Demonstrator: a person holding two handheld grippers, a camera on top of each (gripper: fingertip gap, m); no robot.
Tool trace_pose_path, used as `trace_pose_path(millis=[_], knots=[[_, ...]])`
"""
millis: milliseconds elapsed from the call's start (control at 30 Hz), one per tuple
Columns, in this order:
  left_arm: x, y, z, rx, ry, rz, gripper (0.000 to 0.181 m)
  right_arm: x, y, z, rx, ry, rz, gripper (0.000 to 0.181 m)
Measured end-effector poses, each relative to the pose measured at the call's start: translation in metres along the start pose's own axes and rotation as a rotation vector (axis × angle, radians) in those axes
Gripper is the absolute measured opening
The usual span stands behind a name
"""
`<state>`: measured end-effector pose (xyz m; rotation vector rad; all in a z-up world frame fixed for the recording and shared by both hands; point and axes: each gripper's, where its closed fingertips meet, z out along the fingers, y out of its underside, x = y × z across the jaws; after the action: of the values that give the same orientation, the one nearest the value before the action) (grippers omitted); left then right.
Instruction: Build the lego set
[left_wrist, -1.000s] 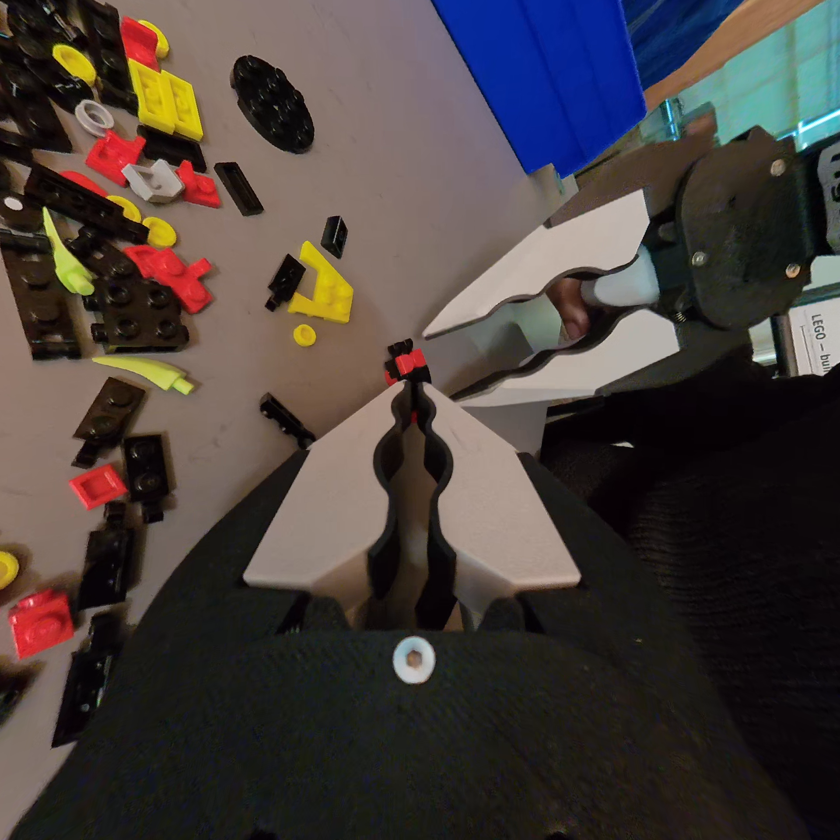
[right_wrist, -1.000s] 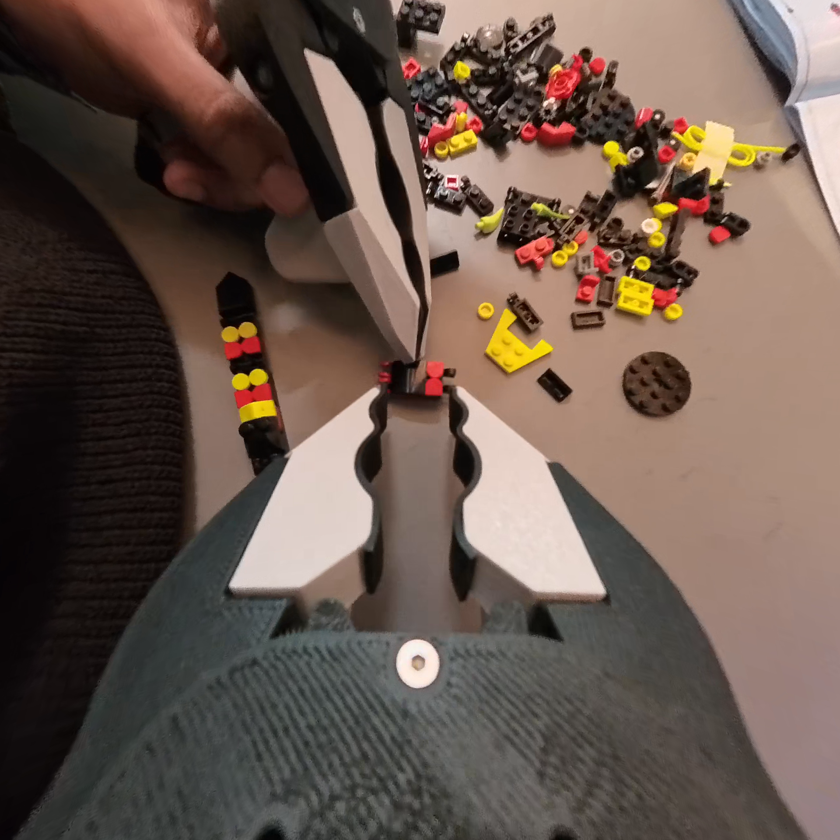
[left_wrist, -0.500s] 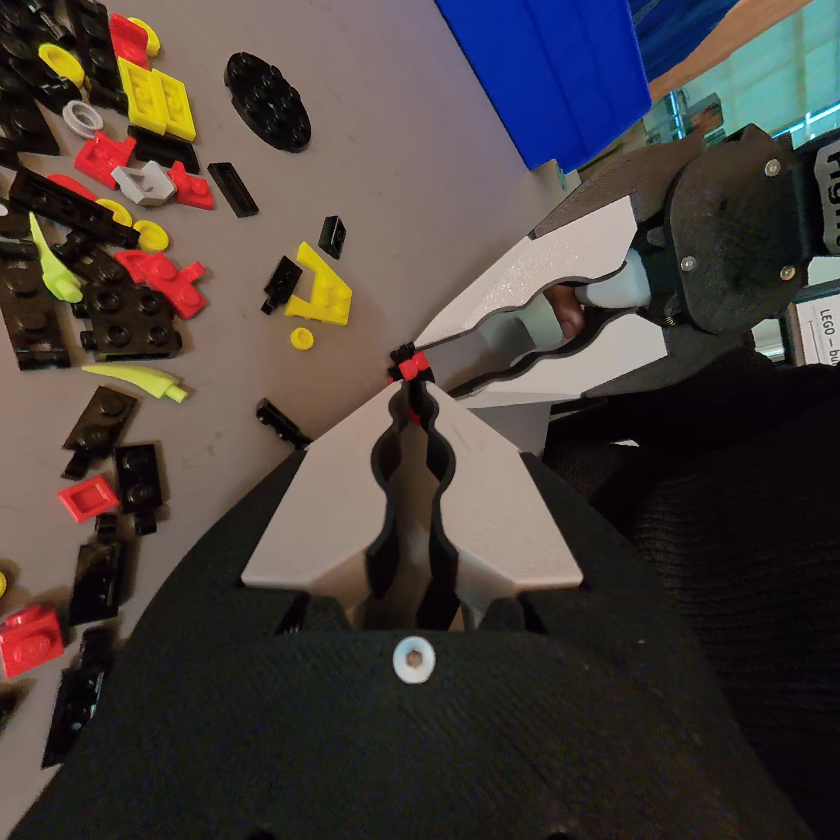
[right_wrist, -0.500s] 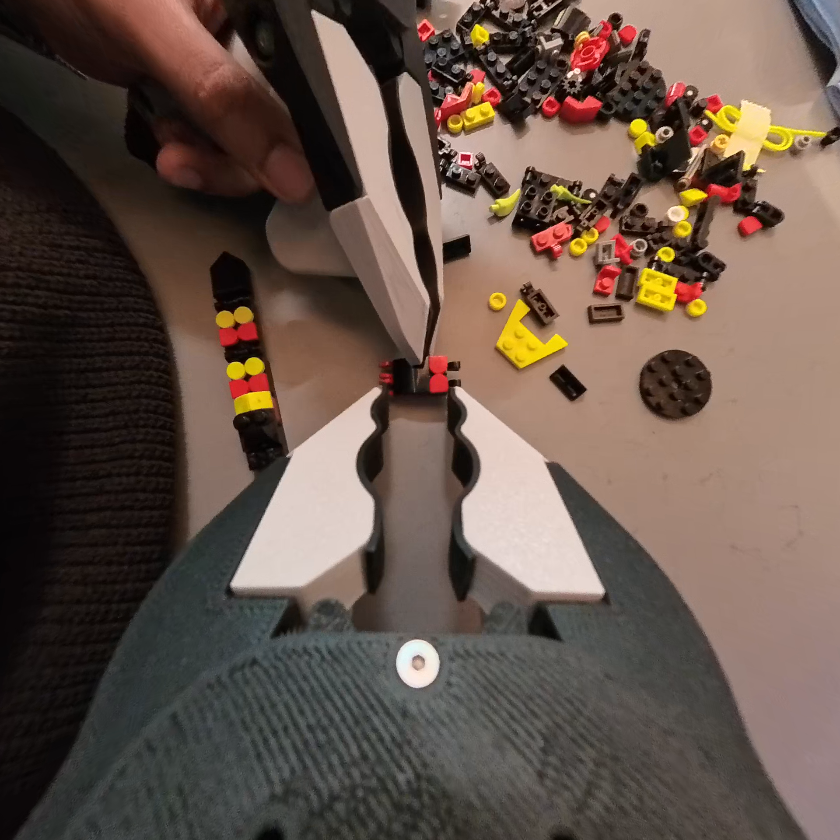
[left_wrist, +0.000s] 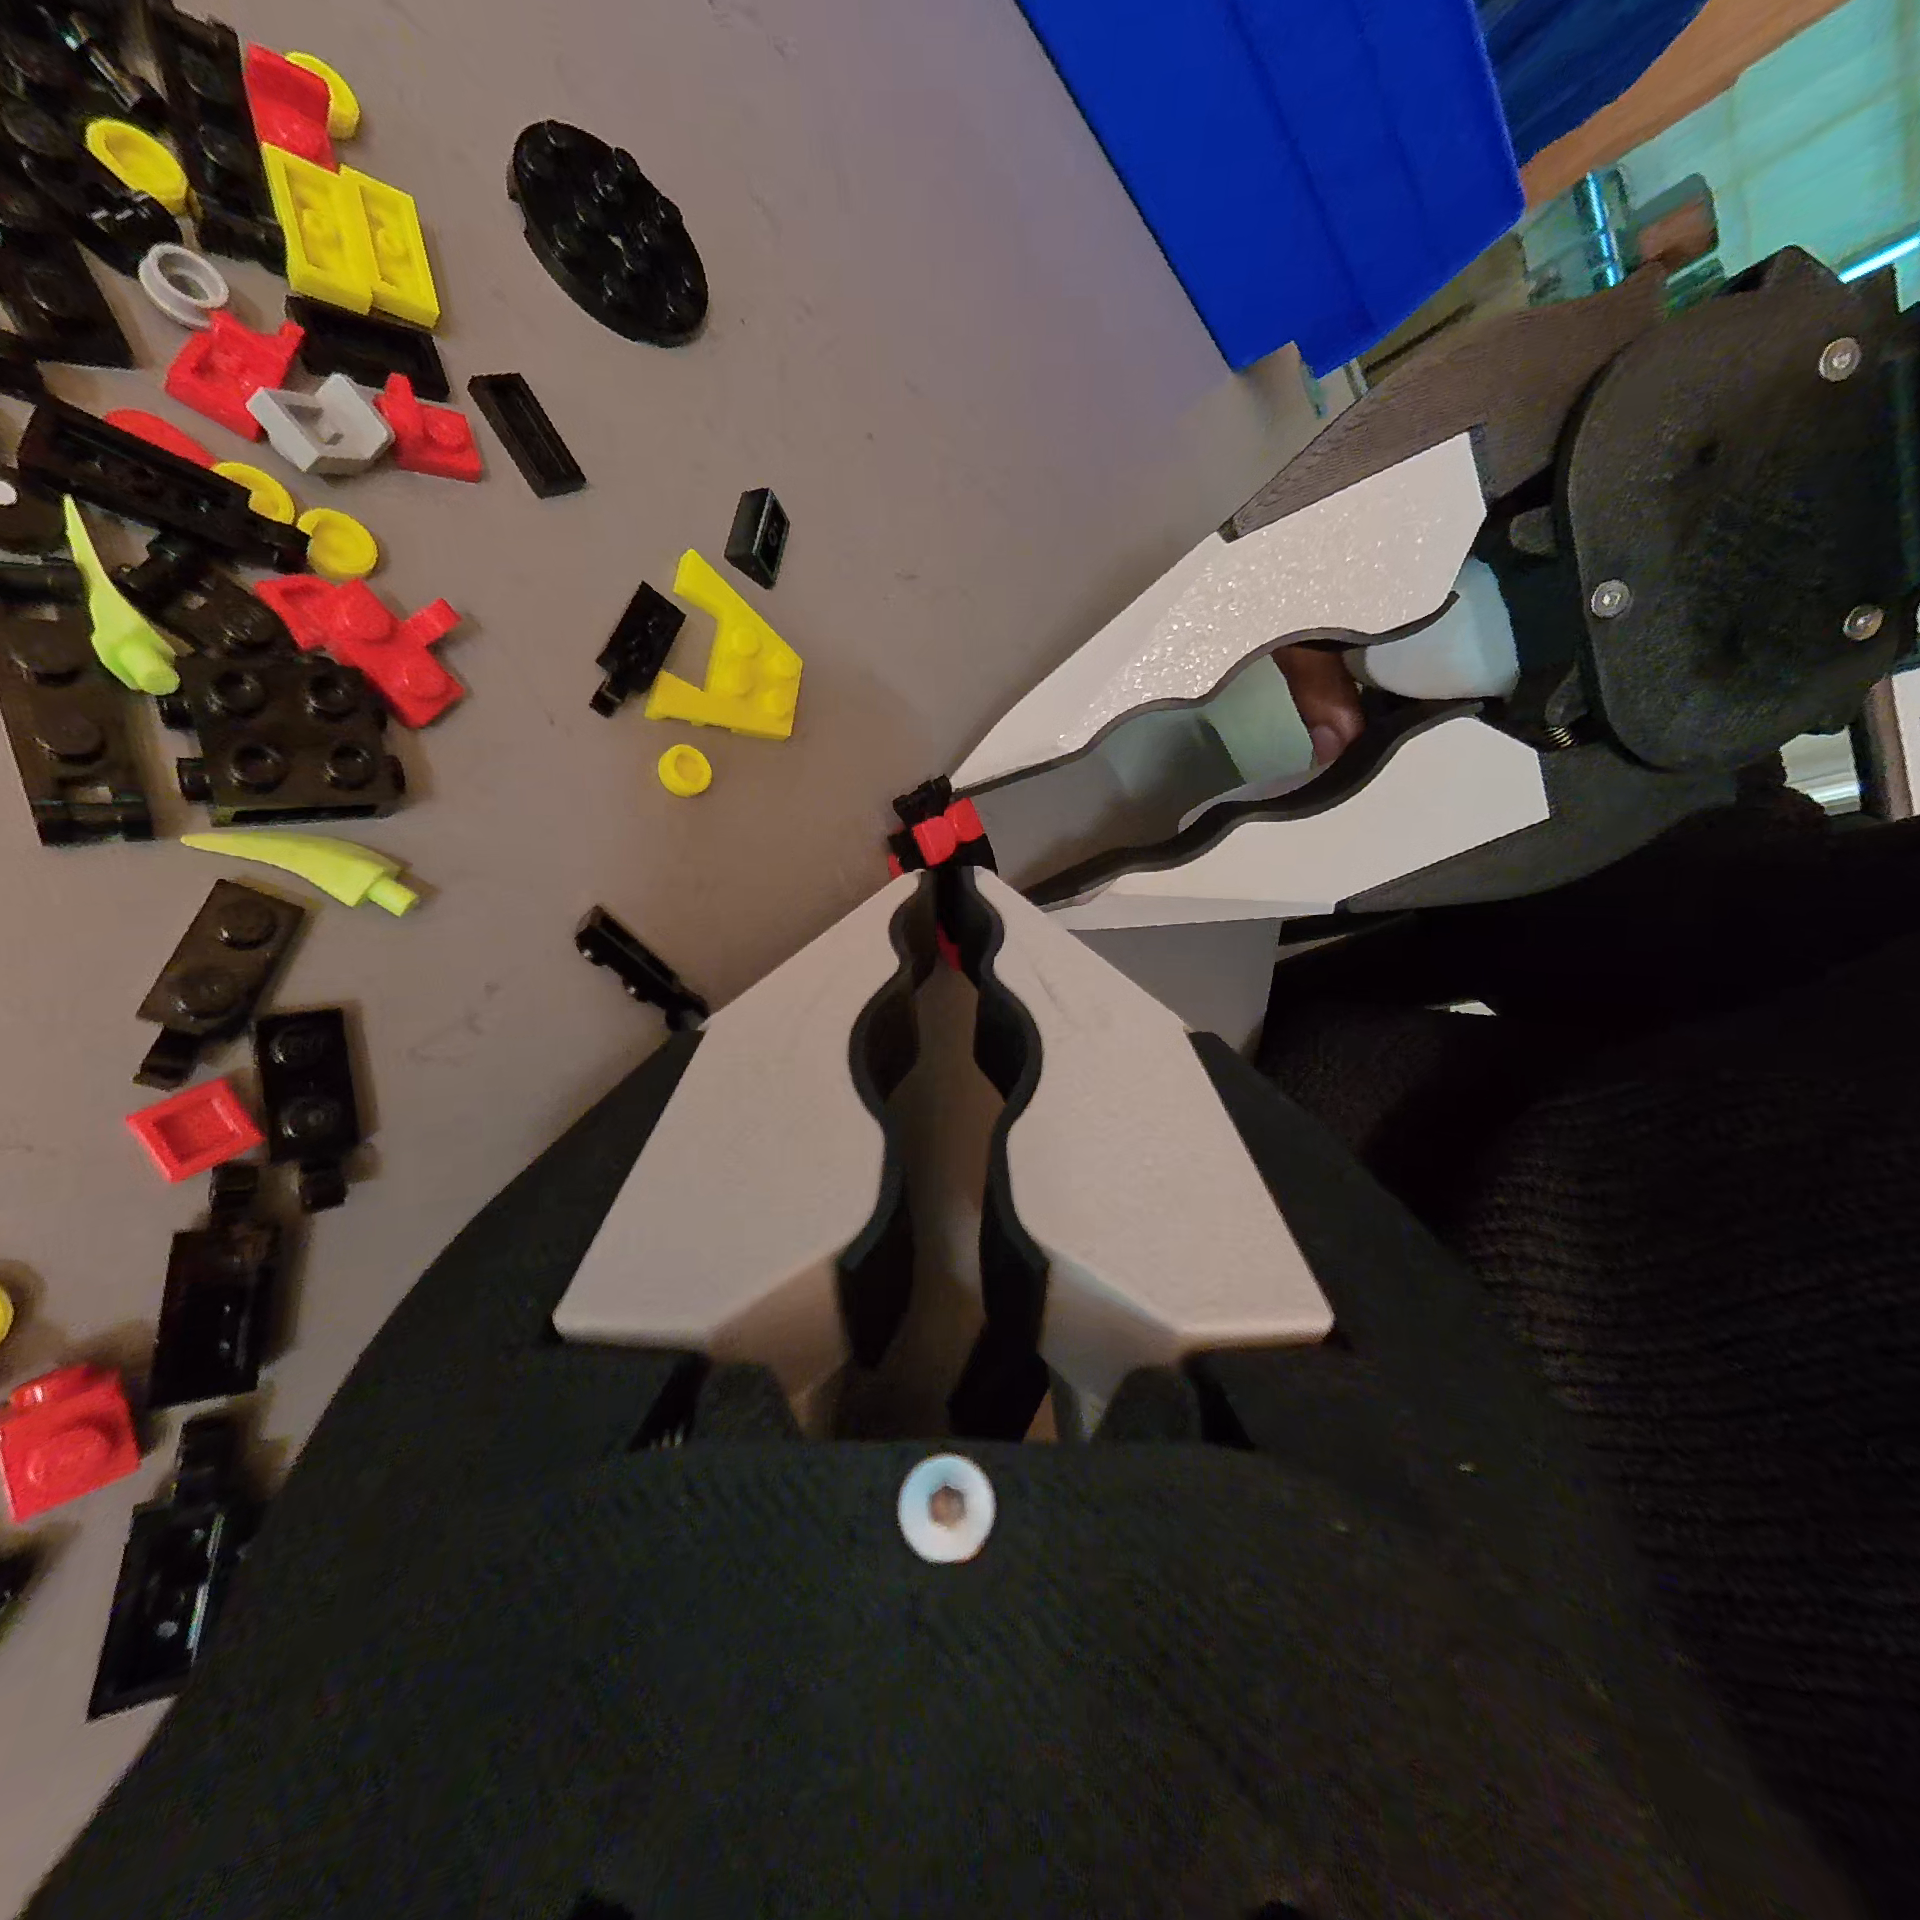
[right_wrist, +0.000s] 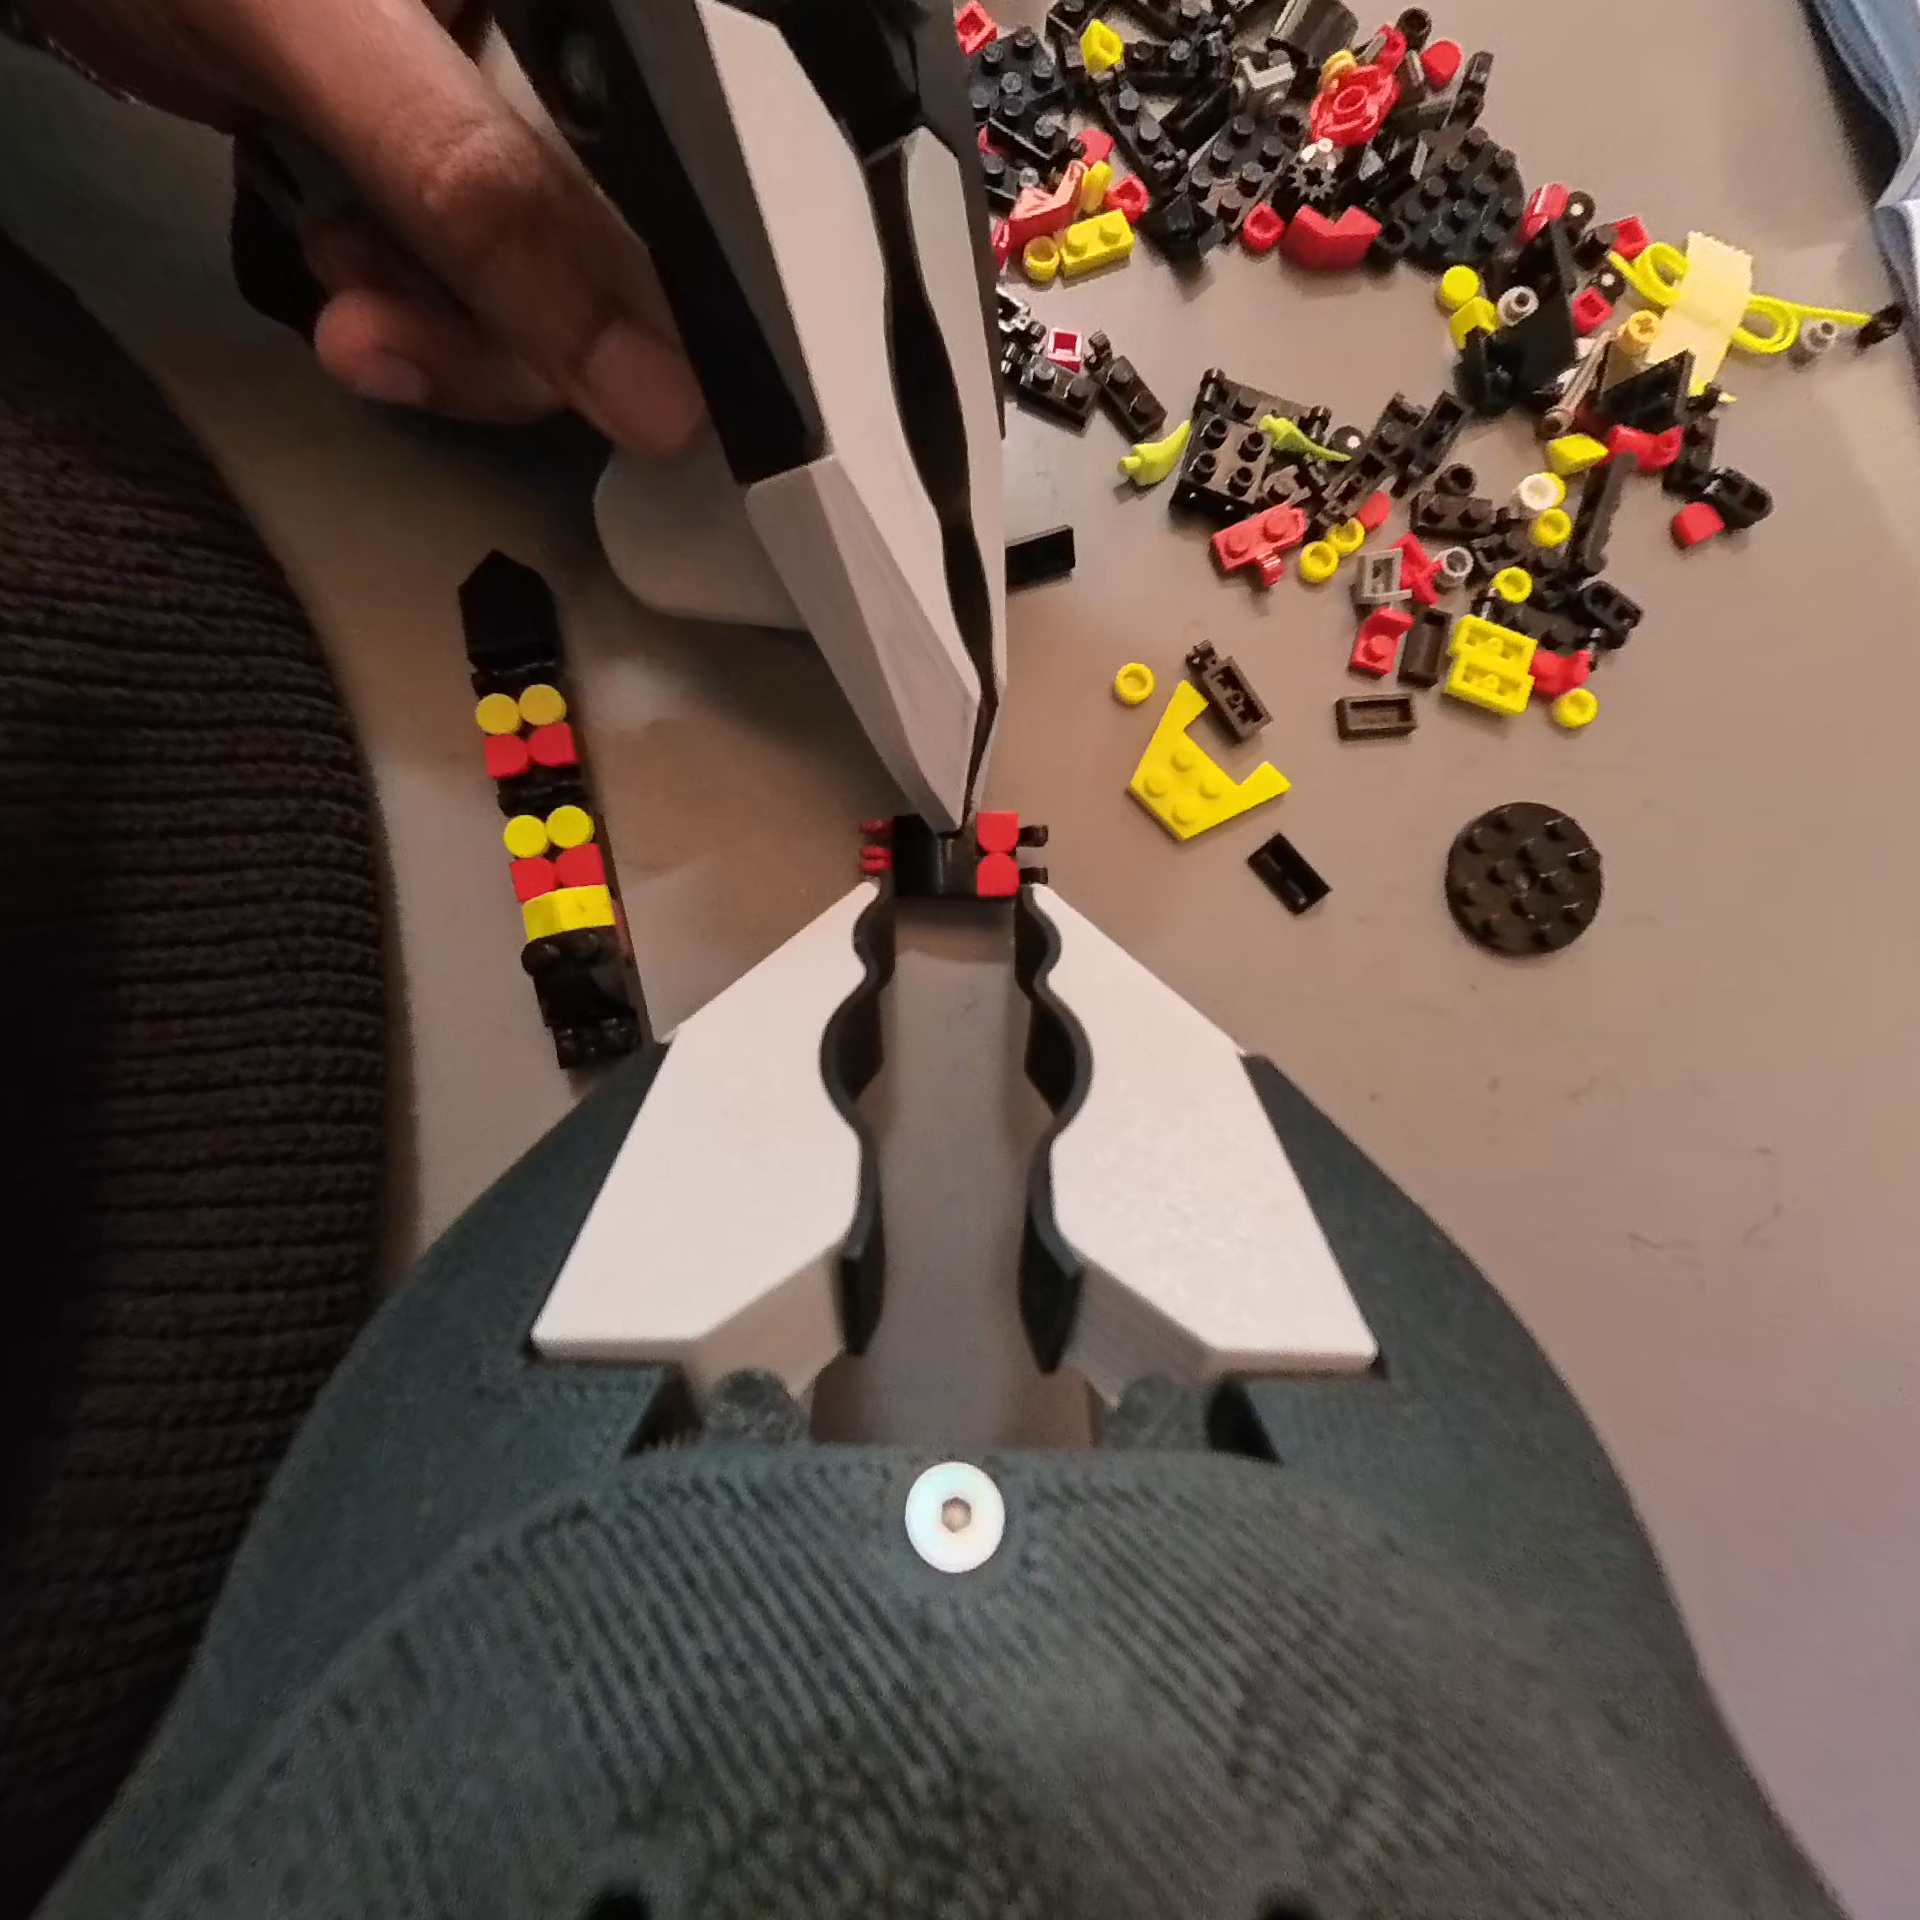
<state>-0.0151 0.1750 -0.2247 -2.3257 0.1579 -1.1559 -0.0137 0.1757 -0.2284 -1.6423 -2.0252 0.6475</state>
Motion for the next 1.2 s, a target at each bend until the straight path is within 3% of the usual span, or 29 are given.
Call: trace_pose_path(millis=[1133, 1200], knots=[[0.0002, -0.0016, -0.0004, 0.023, 0.009, -0.021, 0.000, -0.0033, 0.0021, 0.0005, -0.022, 0.005, -0.042, 0.031], [-0.0007, -0.0013, 0.0000, 0.021, 0.005, -0.020, 0.000, -0.0085, 0.0018, 0.0010, -0.021, -0.031, -0.034, 0.042]])
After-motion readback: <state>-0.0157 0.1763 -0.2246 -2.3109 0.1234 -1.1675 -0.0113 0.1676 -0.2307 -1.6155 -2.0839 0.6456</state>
